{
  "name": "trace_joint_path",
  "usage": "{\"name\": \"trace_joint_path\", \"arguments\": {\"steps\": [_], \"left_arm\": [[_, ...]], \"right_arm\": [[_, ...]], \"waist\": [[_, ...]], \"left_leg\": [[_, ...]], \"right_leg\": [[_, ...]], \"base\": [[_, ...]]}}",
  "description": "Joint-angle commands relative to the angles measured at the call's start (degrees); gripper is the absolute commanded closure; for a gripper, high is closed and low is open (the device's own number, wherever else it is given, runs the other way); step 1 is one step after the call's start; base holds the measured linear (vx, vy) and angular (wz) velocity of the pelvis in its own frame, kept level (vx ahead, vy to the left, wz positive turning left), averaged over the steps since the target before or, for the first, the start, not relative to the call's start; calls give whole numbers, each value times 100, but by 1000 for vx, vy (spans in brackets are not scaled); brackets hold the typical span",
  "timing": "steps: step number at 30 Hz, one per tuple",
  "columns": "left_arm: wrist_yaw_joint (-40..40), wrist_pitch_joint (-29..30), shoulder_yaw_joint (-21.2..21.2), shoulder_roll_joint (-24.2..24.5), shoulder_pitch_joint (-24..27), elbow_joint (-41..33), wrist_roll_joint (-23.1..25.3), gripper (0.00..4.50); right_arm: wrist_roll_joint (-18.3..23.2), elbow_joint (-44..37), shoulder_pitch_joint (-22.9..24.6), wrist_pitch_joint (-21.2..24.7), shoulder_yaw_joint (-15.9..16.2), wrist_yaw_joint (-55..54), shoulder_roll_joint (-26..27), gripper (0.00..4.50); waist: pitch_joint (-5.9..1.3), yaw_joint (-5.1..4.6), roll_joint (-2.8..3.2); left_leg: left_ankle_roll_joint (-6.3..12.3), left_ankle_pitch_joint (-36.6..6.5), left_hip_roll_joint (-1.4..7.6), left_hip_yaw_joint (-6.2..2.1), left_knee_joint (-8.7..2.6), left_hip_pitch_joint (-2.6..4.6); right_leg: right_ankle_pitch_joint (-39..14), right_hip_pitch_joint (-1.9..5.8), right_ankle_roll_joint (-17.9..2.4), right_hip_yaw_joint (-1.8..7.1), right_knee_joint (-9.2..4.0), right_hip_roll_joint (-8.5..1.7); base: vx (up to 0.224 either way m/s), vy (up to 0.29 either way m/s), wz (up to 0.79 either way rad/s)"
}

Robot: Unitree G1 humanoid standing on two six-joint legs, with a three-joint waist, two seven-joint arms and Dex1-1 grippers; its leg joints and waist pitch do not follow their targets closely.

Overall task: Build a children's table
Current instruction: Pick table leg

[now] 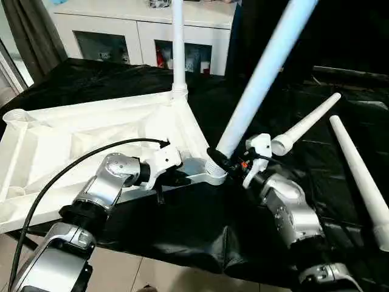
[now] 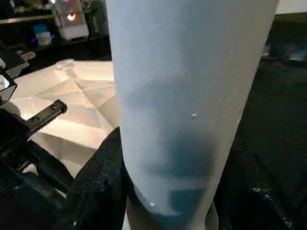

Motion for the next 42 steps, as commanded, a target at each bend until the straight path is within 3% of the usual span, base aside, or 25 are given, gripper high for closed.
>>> {"name": "trace_joint_path", "arguments": {"steps": [1,5,16,21,27,30,33,36,37,40,42], "left_arm": [[263,-162,165,-72,-49,-145,-142,450],[255,-213,189,-53,-9,-142,-124,450],[94,-351,130,-60,-19,-140,-138,450],[-362,-407,4,-64,74,-341,-263,450],[-1487,-123,-296,176,361,-1240,-635,450],[-1829,85,-345,277,463,-1585,-786,450],[-1903,152,-344,303,477,-1703,-813,450],[-1485,-9,-204,124,315,-1389,-610,450],[-1278,-63,-162,66,248,-1225,-516,450],[-446,-93,-60,-72,30,-734,-206,450],[-203,16,6,-121,-41,-587,-173,450]], "right_arm": [[-229,363,113,410,391,225,-3,261],[-363,421,80,631,618,536,-178,261],[-633,565,92,508,942,936,-359,261],[-616,680,109,425,974,1272,-437,261],[-486,302,363,441,1211,2211,-779,261],[-483,129,491,464,1296,2469,-895,261],[-484,13,585,472,1336,2568,-948,261],[-519,21,682,408,1238,2413,-916,261],[-565,130,664,359,1187,2255,-875,261],[-755,604,508,206,947,1383,-693,261],[-913,889,367,139,816,732,-593,261]], "waist": [[-331,-24,-52],[-329,-27,-109],[-327,-30,-130],[-340,-20,-158],[-350,-20,-159],[-343,-26,-112],[-349,-33,-124],[-345,-29,-132],[-337,-35,-135],[-268,-53,-131],[-270,-91,-154]], "left_leg": [[83,-1448,283,-101,-459,58],[107,-1397,285,-90,-455,57],[104,-1453,293,-91,-465,63],[163,-1336,299,-84,-463,54],[148,-1523,338,-95,-508,89],[146,-1596,337,-85,-530,109],[75,-1750,342,-90,-545,134],[42,-1767,339,-93,-553,139],[34,-1804,333,-93,-555,138],[-96,-2430,321,-121,-563,234],[-200,-2604,310,-182,-583,224]], "right_leg": [[-1984,220,-1018,239,-543,-524],[-1960,209,-983,241,-545,-520],[-2079,192,-922,248,-562,-525],[-1846,207,-982,252,-549,-532],[-1709,213,-1037,244,-542,-523],[-1527,195,-1120,235,-541,-484],[-1644,199,-1138,232,-562,-487],[-1667,201,-1130,236,-579,-500],[-1730,196,-1117,235,-586,-493],[-2859,102,-917,234,-702,-523],[-3378,129,-708,209,-731,-552]], "base": [[0,0,0],[0,0,0],[0,0,0],[0,0,0],[0,0,0],[0,0,0],[0,0,0],[0,0,0],[0,0,0],[0,0,0],[0,0,0]]}}
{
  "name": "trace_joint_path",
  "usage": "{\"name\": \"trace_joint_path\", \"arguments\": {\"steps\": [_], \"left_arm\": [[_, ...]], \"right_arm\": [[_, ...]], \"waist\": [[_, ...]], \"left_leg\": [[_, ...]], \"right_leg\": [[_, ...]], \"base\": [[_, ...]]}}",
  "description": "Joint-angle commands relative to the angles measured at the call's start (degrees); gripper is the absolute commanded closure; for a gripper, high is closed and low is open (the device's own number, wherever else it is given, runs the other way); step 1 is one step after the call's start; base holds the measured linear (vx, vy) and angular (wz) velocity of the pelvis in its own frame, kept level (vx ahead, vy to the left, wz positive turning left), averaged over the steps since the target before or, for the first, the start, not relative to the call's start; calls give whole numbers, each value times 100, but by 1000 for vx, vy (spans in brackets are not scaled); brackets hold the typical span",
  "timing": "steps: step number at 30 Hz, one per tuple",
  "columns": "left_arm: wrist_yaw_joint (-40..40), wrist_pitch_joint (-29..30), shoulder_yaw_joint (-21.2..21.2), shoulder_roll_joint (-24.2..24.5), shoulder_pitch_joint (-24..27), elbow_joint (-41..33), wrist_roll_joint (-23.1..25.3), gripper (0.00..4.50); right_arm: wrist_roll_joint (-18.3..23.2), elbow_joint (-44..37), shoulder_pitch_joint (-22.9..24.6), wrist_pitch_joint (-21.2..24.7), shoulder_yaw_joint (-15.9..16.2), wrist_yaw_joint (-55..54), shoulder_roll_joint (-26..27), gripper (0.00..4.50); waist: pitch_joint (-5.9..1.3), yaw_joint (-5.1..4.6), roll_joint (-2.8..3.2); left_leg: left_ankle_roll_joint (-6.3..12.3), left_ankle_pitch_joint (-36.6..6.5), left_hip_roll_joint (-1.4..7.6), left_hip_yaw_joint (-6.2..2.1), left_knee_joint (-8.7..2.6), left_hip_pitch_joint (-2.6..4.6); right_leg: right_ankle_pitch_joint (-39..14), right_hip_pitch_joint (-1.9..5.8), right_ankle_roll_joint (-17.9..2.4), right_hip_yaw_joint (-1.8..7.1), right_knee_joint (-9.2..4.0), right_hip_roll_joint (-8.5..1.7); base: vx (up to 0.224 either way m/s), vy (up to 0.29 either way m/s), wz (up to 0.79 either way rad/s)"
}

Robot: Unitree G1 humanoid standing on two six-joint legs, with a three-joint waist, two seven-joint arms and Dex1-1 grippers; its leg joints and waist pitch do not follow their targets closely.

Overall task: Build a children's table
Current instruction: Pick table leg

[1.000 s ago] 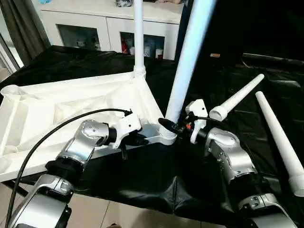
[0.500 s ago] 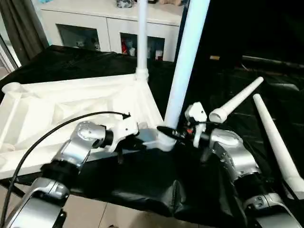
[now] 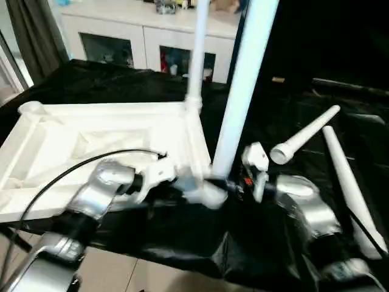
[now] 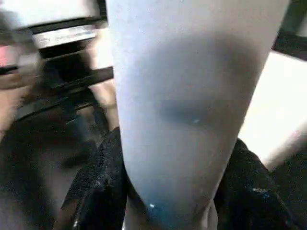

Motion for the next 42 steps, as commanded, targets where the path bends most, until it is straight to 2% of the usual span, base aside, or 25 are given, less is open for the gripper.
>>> {"name": "trace_joint_path", "arguments": {"steps": [1,2,3,4,5,6,7,8,9,10,12,14,15,16,19,21,27,29,30,31,33,36,37,39,42], "left_arm": [[371,-93,169,-272,-346,-152,-178,450],[480,67,250,-341,-397,-70,-231,450],[538,153,283,-383,-430,-42,-243,450],[688,333,329,-466,-504,13,-241,450],[848,456,372,-551,-586,100,-215,450],[848,456,372,-551,-586,100,-215,450],[1143,612,429,-675,-728,292,-137,450],[1430,720,457,-764,-836,464,-53,450],[1486,740,462,-781,-857,498,-37,450],[1920,958,524,-915,-1004,718,29,450],[2284,1207,596,-1053,-1123,849,29,450],[2618,1409,642,-1178,-1212,907,78,450],[2681,1456,642,-1204,-1224,901,99,450],[2840,1563,636,-1269,-1254,893,154,450],[2941,1578,626,-1282,-1277,945,194,450],[2961,1555,631,-1268,-1277,981,188,450],[2929,1590,613,-1195,-1208,907,167,450],[2898,1582,609,-1195,-1202,892,145,450],[2878,1562,611,-1200,-1202,894,127,450],[2877,1561,612,-1200,-1202,894,127,450],[2833,1499,608,-1201,-1201,895,111,450],[2738,1412,581,-1174,-1171,844,97,450],[2738,1412,581,-1174,-1171,844,97,450],[2592,1269,548,-1128,-1113,753,63,450],[2334,1058,452,-1010,-1014,609,41,450]], "right_arm": [[-711,916,232,260,284,-725,77,261],[-672,1157,92,425,94,-1252,223,261],[-640,1283,0,532,-7,-1584,322,261],[-608,1422,-108,629,-101,-1916,435,261],[-617,1556,-215,665,-161,-2251,532,261],[-617,1556,-215,665,-161,-2251,532,261],[-617,1798,-391,688,-255,-2744,680,261],[-589,2005,-549,717,-354,-3155,797,261],[-583,2046,-580,723,-374,-3232,820,261],[-538,2352,-806,730,-526,-3794,978,261],[-540,2634,-1022,690,-635,-4295,1116,261],[-643,2858,-1215,573,-614,-4683,1228,261],[-663,2908,-1259,547,-612,-4795,1260,261],[-701,3060,-1381,455,-616,-5075,1351,261],[-726,3217,-1507,357,-615,-5163,1485,261],[-662,3287,-1551,376,-699,-5182,1543,261],[-581,3464,-1683,111,-743,-4836,1649,261],[-532,3486,-1730,-3,-821,-4745,1675,261],[-479,3473,-1763,-83,-881,-4616,1688,226],[-477,3472,-1764,-86,-883,-4612,1688,226],[-410,3433,-1807,-111,-948,-4427,1695,188],[-334,3304,-1854,-233,-995,-4139,1671,182],[-334,3304,-1854,-233,-995,-4139,1671,158],[-296,3084,-1820,-290,-960,-3739,1625,142],[-242,2642,-1682,-180,-912,-3233,1533,113]], "waist": [[-159,-65,35],[-148,-129,39],[-151,-156,51],[-147,-208,63],[-152,-263,92],[-166,-280,107],[-168,-312,127],[-160,-346,146],[-151,-356,147],[-152,-372,146],[-143,-364,144],[-131,-382,142],[-136,-380,144],[-147,-375,110],[-158,-359,124],[-169,-353,120],[-188,-324,82],[-208,-296,77],[-203,-285,81],[-204,-275,94],[-202,-268,92],[-231,-266,82],[-242,-261,81],[-231,-256,86],[-256,-233,66]], "left_leg": [[-226,-2606,312,-206,-496,112],[-238,-2793,295,-229,-489,124],[-241,-2875,296,-237,-489,142],[-231,-2966,296,-263,-500,120],[-285,-3058,311,-309,-540,89],[-302,-3086,316,-321,-546,82],[-301,-3145,328,-336,-567,62],[-318,-3235,321,-330,-565,92],[-314,-3294,314,-334,-563,101],[-328,-3294,309,-337,-571,60],[-304,-3416,287,-324,-535,134],[-277,-3482,279,-323,-521,148],[-261,-3480,280,-326,-524,146],[-232,-3391,291,-319,-535,124],[-210,-3230,295,-292,-545,100],[-183,-3040,304,-270,-563,59],[-87,-2609,308,-209,-555,30],[-33,-2333,315,-175,-557,24],[-21,-2289,319,-167,-557,24],[-13,-2273,320,-159,-554,28],[-9,-2226,326,-157,-565,17],[-1,-2092,323,-154,-556,-13],[29,-1937,333,-147,-556,-31],[61,-1936,331,-123,-545,-8],[158,-1705,334,-114,-533,-53]], "right_leg": [[-3463,7,-701,216,-643,-552],[-3801,-27,-553,171,-698,-555],[-3867,-35,-540,143,-713,-563],[-3938,-9,-497,75,-741,-584],[-3832,38,-496,16,-733,-587],[-3704,51,-524,2,-732,-590],[-3430,74,-599,-13,-722,-590],[-3288,47,-675,-39,-729,-586],[-3288,42,-684,-57,-752,-585],[-3216,81,-689,-81,-734,-595],[-3386,18,-631,-121,-801,-613],[-3513,3,-567,-162,-836,-630],[-3497,7,-552,-161,-844,-634],[-3379,19,-571,-143,-823,-646],[-3034,6,-693,-89,-786,-648],[-2672,35,-812,-54,-735,-637],[-2386,59,-941,-5,-677,-641],[-2114,79,-998,10,-650,-630],[-2081,77,-1013,14,-650,-631],[-2061,77,-1029,17,-648,-631],[-2055,86,-1041,10,-640,-613],[-1959,117,-1060,16,-630,-625],[-1775,125,-1094,16,-604,-611],[-1782,94,-1148,15,-614,-603],[-1605,141,-1164,23,-590,-617]], "base": [[-55,12,-5],[-56,15,-5],[-56,15,-5],[0,0,0],[0,0,0],[0,0,0],[0,0,0],[0,0,0],[0,0,0],[0,0,0],[0,0,0],[0,0,0],[0,0,0],[0,0,0],[0,0,0],[0,0,0],[0,0,0],[0,0,0],[0,0,0],[0,0,0],[0,0,0],[0,0,0],[0,0,0],[0,0,0],[0,0,0]]}}
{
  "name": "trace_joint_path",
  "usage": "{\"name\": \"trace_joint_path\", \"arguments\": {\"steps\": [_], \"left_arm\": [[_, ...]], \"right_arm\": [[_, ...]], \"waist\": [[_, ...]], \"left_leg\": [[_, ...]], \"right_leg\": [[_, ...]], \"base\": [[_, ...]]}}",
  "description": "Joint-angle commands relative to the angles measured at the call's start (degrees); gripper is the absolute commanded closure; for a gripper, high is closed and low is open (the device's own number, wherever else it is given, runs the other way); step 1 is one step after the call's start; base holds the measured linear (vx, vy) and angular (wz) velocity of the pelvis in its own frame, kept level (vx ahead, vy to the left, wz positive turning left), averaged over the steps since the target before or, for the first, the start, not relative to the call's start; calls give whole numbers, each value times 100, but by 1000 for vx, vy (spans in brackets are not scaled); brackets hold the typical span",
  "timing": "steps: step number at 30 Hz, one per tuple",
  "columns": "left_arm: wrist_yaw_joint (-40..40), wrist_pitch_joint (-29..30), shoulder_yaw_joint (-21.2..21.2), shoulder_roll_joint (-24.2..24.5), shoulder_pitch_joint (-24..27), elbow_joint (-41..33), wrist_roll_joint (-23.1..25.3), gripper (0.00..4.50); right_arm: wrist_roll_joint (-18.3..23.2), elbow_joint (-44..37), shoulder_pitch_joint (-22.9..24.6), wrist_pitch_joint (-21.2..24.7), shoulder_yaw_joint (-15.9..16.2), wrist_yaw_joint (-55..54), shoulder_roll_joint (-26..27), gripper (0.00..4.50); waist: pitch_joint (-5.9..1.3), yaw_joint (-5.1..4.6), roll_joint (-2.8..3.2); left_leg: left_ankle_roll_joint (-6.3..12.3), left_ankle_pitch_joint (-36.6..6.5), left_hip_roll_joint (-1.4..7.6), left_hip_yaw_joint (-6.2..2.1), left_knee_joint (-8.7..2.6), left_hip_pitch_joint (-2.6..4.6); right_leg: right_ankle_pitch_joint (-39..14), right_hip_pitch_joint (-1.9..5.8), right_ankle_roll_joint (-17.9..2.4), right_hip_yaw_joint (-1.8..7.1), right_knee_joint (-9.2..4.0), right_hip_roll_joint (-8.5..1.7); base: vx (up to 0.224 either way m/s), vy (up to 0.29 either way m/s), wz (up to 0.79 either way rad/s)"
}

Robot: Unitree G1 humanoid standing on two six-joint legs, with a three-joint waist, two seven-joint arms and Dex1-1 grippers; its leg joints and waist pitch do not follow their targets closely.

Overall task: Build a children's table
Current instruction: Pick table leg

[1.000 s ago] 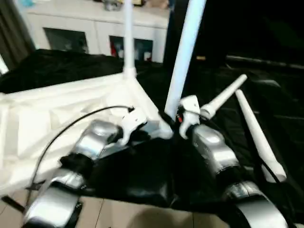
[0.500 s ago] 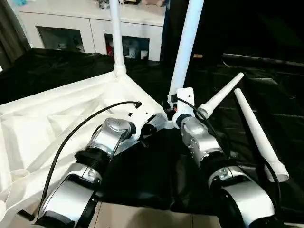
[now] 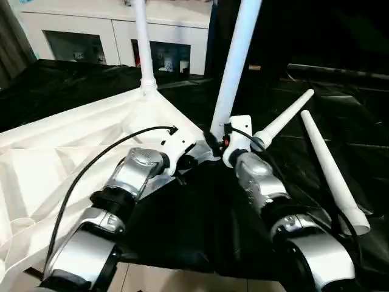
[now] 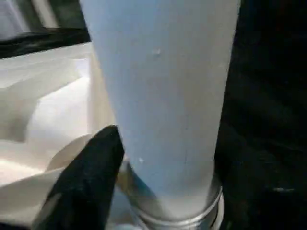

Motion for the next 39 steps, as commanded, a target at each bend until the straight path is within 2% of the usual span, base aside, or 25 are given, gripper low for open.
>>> {"name": "trace_joint_path", "arguments": {"steps": [1,3,5,6,8,12,13,14,16,17,19,21,25,28,31,33,36,37,38,39], "left_arm": [[-104,-268,14,39,-28,-331,-74,450],[-155,-299,-1,75,11,-364,-77,450],[-291,-316,-6,158,103,-461,-114,450],[-307,-318,-6,168,114,-474,-117,450],[-394,-332,-7,230,177,-548,-135,450],[-509,-414,-15,304,227,-584,-139,450],[-671,-518,-42,378,270,-615,-157,450],[-824,-687,-77,451,312,-644,-162,450],[-1047,-913,-119,521,362,-694,-199,450],[-1047,-913,-119,521,362,-694,-199,450],[-1674,-1035,-221,743,549,-1027,-342,450],[-2012,-1103,-294,880,673,-1273,-414,450],[-2059,-1079,-328,897,722,-1357,-416,450],[-2096,-958,-385,875,780,-1478,-414,450],[-2133,-915,-397,865,815,-1558,-415,450],[-2157,-830,-419,867,835,-1606,-385,450],[-2146,-788,-454,879,832,-1578,-330,450],[-2157,-788,-483,885,823,-1548,-301,450],[-2160,-780,-495,885,821,-1544,-289,450],[-2163,-774,-503,885,821,-1542,-281,450]], "right_arm": [[45,-169,218,308,225,504,22,113],[43,-353,312,366,274,635,-66,98],[44,-874,576,495,396,903,-292,85],[55,-957,617,521,408,949,-322,65],[125,-1459,860,678,478,1220,-494,65],[223,-2089,1152,937,564,1613,-704,65],[238,-2431,1319,1066,673,1872,-886,65],[221,-2703,1456,1174,765,2097,-1054,65],[206,-2886,1554,1245,843,2286,-1197,65],[206,-2886,1554,1245,843,2286,-1197,65],[195,-3303,1761,1418,1012,2705,-1538,65],[252,-3549,1872,1502,1071,2929,-1713,65],[239,-3736,1920,1553,996,2757,-1668,65],[224,-3866,1939,1626,962,2511,-1555,65],[239,-3960,1978,1731,960,2431,-1525,65],[205,-4035,2038,1787,1005,2374,-1509,65],[131,-4054,2085,1804,1030,2286,-1486,65],[97,-4044,2099,1827,999,2186,-1458,65],[85,-4050,2108,1845,984,2134,-1447,65],[77,-4053,2114,1858,973,2098,-1439,65]], "waist": [[-326,26,3],[-329,38,21],[-347,64,-5],[-351,68,8],[-364,64,-7],[-366,94,-28],[-363,75,-31],[-364,86,-53],[-349,91,-46],[-353,98,-45],[-352,111,-41],[-354,141,-30],[-356,180,-20],[-356,186,-21],[-363,197,-20],[-366,212,32],[-370,226,8],[-372,242,105],[-373,218,46],[-371,223,60]], "left_leg": [[218,-1462,332,-93,-438,-10],[288,-1261,334,-69,-410,22],[375,-959,337,-60,-386,7],[410,-846,342,-64,-383,-1],[545,-636,332,-47,-362,14],[625,-597,335,-42,-345,8],[639,-604,330,-38,-347,1],[636,-605,324,-38,-336,-12],[650,-645,324,-48,-344,-14],[637,-693,329,-42,-341,-3],[570,-736,341,-40,-345,9],[571,-624,356,-33,-337,20],[522,-635,350,-25,-333,43],[422,-654,354,-30,-342,40],[412,-584,339,-20,-330,38],[393,-565,333,-26,-325,40],[368,-590,325,-25,-319,26],[332,-604,324,-40,-320,33],[302,-659,318,-30,-319,31],[276,-699,318,-34,-320,32]], "right_leg": [[-1504,279,-1138,306,-375,-456],[-1245,259,-1261,305,-350,-451],[-866,312,-1330,298,-302,-439],[-702,314,-1370,298,-273,-442],[-319,320,-1492,293,-235,-419],[-300,340,-1473,297,-231,-433],[-361,326,-1492,291,-242,-431],[-407,344,-1451,293,-242,-432],[-530,335,-1405,287,-263,-427],[-602,328,-1391,286,-269,-431],[-737,318,-1364,296,-270,-433],[-539,297,-1400,302,-236,-425],[-478,280,-1450,296,-224,-414],[-522,291,-1419,300,-217,-423],[-409,295,-1409,303,-202,-410],[-318,302,-1403,303,-195,-408],[-308,315,-1406,304,-196,-412],[-318,311,-1404,303,-191,-414],[-311,315,-1395,300,-203,-396],[-342,316,-1396,302,-202,-400]], "base": [[0,0,0],[0,0,0],[0,0,0],[0,0,0],[0,0,0],[0,0,0],[0,0,0],[0,0,0],[0,0,0],[0,0,0],[0,0,0],[0,0,0],[0,0,0],[0,0,0],[0,0,0],[0,0,0],[0,0,0],[0,0,0],[0,0,0],[0,0,0]]}}
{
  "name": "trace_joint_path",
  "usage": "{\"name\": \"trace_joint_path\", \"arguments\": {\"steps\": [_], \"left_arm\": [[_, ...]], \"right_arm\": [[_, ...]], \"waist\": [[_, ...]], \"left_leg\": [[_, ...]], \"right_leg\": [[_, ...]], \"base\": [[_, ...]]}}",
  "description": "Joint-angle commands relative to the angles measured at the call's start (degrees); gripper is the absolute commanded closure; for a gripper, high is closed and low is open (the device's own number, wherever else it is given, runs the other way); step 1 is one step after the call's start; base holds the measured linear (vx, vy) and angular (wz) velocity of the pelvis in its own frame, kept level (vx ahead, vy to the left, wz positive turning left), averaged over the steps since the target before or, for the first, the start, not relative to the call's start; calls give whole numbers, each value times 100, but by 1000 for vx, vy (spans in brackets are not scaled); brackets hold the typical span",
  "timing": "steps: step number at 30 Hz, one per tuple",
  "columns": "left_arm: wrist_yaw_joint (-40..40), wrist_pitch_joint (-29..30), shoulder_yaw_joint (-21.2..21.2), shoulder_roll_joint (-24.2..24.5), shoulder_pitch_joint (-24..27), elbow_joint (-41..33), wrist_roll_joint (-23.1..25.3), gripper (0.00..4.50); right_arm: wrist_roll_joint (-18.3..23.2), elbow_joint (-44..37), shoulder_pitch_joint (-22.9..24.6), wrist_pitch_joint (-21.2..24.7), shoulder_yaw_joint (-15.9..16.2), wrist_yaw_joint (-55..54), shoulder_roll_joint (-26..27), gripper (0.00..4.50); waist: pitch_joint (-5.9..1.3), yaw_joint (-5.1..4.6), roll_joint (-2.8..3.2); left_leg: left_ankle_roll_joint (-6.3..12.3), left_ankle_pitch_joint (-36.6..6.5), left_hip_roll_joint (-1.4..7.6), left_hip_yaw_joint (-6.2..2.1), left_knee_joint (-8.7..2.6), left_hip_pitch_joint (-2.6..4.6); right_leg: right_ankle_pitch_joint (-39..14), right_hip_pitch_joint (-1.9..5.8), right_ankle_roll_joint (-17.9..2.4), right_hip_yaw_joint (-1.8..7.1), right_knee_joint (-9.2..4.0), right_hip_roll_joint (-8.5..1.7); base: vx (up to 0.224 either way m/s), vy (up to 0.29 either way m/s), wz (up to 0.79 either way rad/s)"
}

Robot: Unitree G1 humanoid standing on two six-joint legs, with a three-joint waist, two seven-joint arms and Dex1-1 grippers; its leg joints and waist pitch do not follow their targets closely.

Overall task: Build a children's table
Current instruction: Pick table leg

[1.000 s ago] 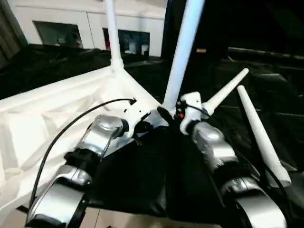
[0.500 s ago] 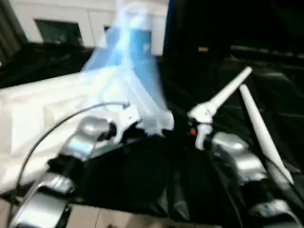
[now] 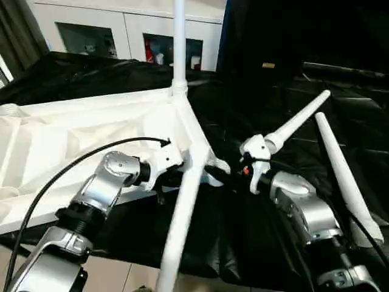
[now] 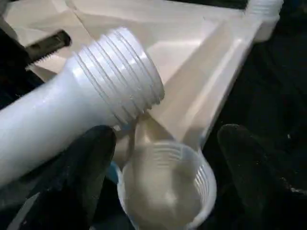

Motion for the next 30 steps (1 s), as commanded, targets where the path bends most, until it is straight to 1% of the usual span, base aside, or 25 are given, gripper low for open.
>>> {"name": "trace_joint_path", "arguments": {"steps": [1,2,3,4,5,7,8,9,11,13,16,17,18,20,22,23,24,25,26,27,28,29,30], "left_arm": [[-117,-18,-128,-85,-37,-166,-50,450],[-117,-18,-128,-85,-37,-166,-50,450],[-98,6,-128,-92,-49,-156,-37,450],[-82,19,-135,-94,-63,-140,-17,450],[-68,43,-140,-99,-71,-132,-2,450],[-65,55,-136,-104,-69,-136,-9,450],[-44,31,-128,-111,-81,-92,-4,450],[-42,21,-134,-112,-89,-69,3,450],[-29,21,-141,-112,-91,-61,13,450],[-14,36,-149,-105,-86,-70,11,450],[-7,32,-148,-101,-87,-58,17,450],[2,27,-146,-95,-81,-49,31,450],[20,22,-143,-92,-79,-43,42,450],[41,17,-135,-85,-78,-27,56,450],[45,17,-133,-79,-74,-26,59,450],[50,8,-132,-68,-69,-19,67,450],[55,4,-133,-64,-68,-15,72,450],[60,0,-133,-60,-68,-11,76,450],[67,-3,-133,-60,-70,-6,80,450],[79,-7,-134,-59,-72,1,88,450],[84,-9,-135,-58,-72,5,92,450],[105,-18,-137,-61,-79,30,111,450],[107,-25,-139,-62,-82,42,117,450]], "right_arm": [[-67,-138,3,72,-61,-182,1,65],[-67,-138,3,72,-61,-182,1,65],[-60,-150,9,104,-94,-255,9,65],[-55,-163,16,135,-122,-321,13,65],[-51,-197,30,189,-148,-390,11,65],[-55,-211,38,204,-154,-409,9,65],[-59,-204,29,210,-171,-436,13,65],[-60,-183,11,221,-201,-482,8,65],[-52,-161,-13,235,-230,-510,-4,65],[-18,-147,-68,290,-281,-559,-14,65],[1,-135,-108,329,-327,-635,-10,65],[111,-141,-170,474,-459,-789,27,45],[242,-176,-214,620,-586,-867,72,35],[663,-337,-347,1120,-920,-997,193,18],[902,-480,-412,1500,-1054,-1010,237,3],[1255,-795,-487,2302,-1114,-902,226,3],[1344,-920,-497,2578,-1091,-839,200,3],[1414,-1029,-503,2807,-1064,-784,174,3],[1451,-1083,-502,2979,-1036,-766,150,3],[1510,-1212,-479,3298,-947,-706,91,3],[1543,-1318,-446,3505,-859,-643,41,3],[1932,-1672,-343,4270,-763,-567,7,3],[2034,-1760,-313,4427,-734,-546,-4,3]], "waist": [[-382,-13,58],[-383,-14,69],[-382,-12,62],[-375,-10,87],[-378,-6,77],[-370,-7,85],[-369,-8,75],[-366,-5,95],[-372,-7,94],[-379,-11,83],[-391,-8,84],[-387,-8,67],[-386,-6,75],[-389,-6,76],[-387,-2,85],[-390,1,86],[-389,-3,87],[-389,3,91],[-387,11,87],[-385,11,82],[-388,22,84],[-378,34,89],[-381,43,89]], "left_leg": [[229,-765,306,-62,-343,92],[190,-814,303,-63,-341,93],[186,-810,301,-64,-338,89],[150,-841,305,-66,-343,92],[116,-883,302,-69,-343,91],[74,-965,305,-73,-348,94],[54,-1019,300,-73,-346,91],[31,-1078,301,-78,-349,93],[5,-1087,300,-79,-346,95],[15,-1051,298,-78,-340,93],[60,-902,293,-77,-328,88],[71,-897,289,-72,-326,86],[76,-894,288,-74,-328,87],[107,-885,295,-79,-328,97],[90,-877,303,-79,-329,98],[112,-841,298,-87,-330,104],[134,-813,293,-89,-333,108],[137,-799,301,-86,-330,102],[101,-830,300,-82,-329,100],[83,-839,294,-81,-329,105],[49,-814,287,-85,-327,98],[41,-805,293,-89,-337,105],[40,-821,294,-92,-334,102]], "right_leg": [[-405,359,-1381,292,-254,-404],[-459,360,-1364,294,-259,-399],[-467,363,-1350,294,-259,-401],[-519,355,-1338,297,-266,-394],[-574,361,-1323,295,-264,-396],[-674,355,-1299,296,-272,-395],[-742,355,-1272,300,-276,-396],[-829,350,-1249,300,-284,-398],[-817,347,-1237,302,-283,-396],[-715,352,-1254,301,-269,-389],[-492,360,-1305,298,-241,-386],[-501,362,-1311,299,-244,-388],[-523,365,-1313,300,-243,-392],[-558,366,-1323,302,-242,-388],[-538,353,-1311,298,-233,-385],[-476,373,-1320,296,-221,-373],[-427,382,-1329,292,-219,-359],[-404,372,-1317,292,-217,-375],[-478,364,-1292,292,-229,-394],[-528,367,-1285,294,-238,-390],[-550,379,-1269,290,-233,-381],[-559,384,-1243,296,-245,-381],[-579,387,-1227,296,-243,-384]], "base": [[0,0,0],[0,0,0],[0,0,0],[0,0,0],[0,0,0],[0,0,0],[0,0,0],[0,0,0],[0,0,0],[0,0,0],[0,0,0],[0,0,0],[0,0,0],[0,0,0],[0,0,0],[0,0,0],[0,0,0],[0,0,0],[0,0,0],[0,0,0],[0,0,0],[0,0,0],[0,0,0]]}}
